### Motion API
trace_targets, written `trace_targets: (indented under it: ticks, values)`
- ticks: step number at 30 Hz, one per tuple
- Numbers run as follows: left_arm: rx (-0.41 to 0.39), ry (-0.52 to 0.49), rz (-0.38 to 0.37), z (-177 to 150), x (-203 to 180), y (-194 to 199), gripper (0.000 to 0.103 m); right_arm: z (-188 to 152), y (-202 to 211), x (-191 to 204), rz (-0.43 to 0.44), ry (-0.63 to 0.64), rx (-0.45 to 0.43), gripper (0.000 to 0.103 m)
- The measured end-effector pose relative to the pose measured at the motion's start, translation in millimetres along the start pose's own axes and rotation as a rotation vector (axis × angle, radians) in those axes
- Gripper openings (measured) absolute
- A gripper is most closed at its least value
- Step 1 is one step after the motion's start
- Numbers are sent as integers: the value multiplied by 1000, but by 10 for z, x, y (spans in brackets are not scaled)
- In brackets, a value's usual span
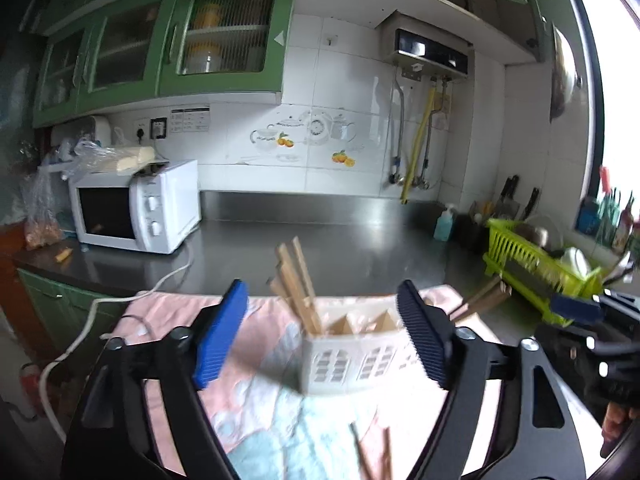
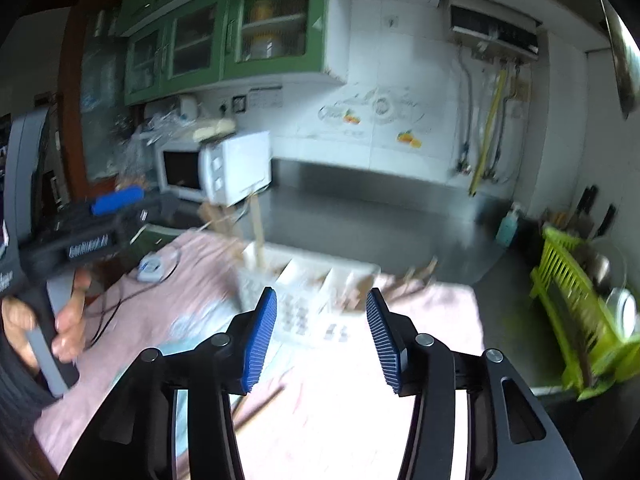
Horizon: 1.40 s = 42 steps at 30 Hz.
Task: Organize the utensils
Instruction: 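Open both tools and withdraw them from the holder over the towel, then grasp a chopstick with the right tool while the left tool grasps another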
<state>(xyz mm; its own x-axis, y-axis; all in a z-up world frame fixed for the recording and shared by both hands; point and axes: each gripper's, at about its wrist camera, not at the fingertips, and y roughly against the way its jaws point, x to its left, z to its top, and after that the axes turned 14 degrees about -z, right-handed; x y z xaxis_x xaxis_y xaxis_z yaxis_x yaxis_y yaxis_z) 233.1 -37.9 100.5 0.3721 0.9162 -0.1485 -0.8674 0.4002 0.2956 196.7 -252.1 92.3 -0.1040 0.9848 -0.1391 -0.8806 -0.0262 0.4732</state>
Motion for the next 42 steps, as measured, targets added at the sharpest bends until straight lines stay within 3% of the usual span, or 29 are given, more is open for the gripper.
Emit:
trace_targets:
  ticks: [3, 5, 12, 17, 24, 37, 42]
  values:
    - [5, -17, 23, -186, -51, 260, 95, -411, 136, 185, 25, 6, 45, 48]
    - [-1, -19, 44, -314, -58, 446, 98, -683, 199, 336, 53, 6, 83, 48]
    - [28, -8, 119, -708, -18, 924, 98, -1511, 402, 839, 134, -51, 195, 47]
    - [21, 72, 138, -909, 136, 1188, 98, -1886, 372, 1148, 164, -88, 276, 37]
    - [28, 92, 167, -1086, 239, 1366, 98, -2020, 215, 1328, 180, -148, 351, 25]
    - [54, 106, 161, -1282, 289, 1411, 98, -2088, -91, 1339, 179, -263, 454, 23]
    - [69, 114, 160, -1328, 295, 1382, 98, -2089, -142, 1308, 167, -279, 461, 8]
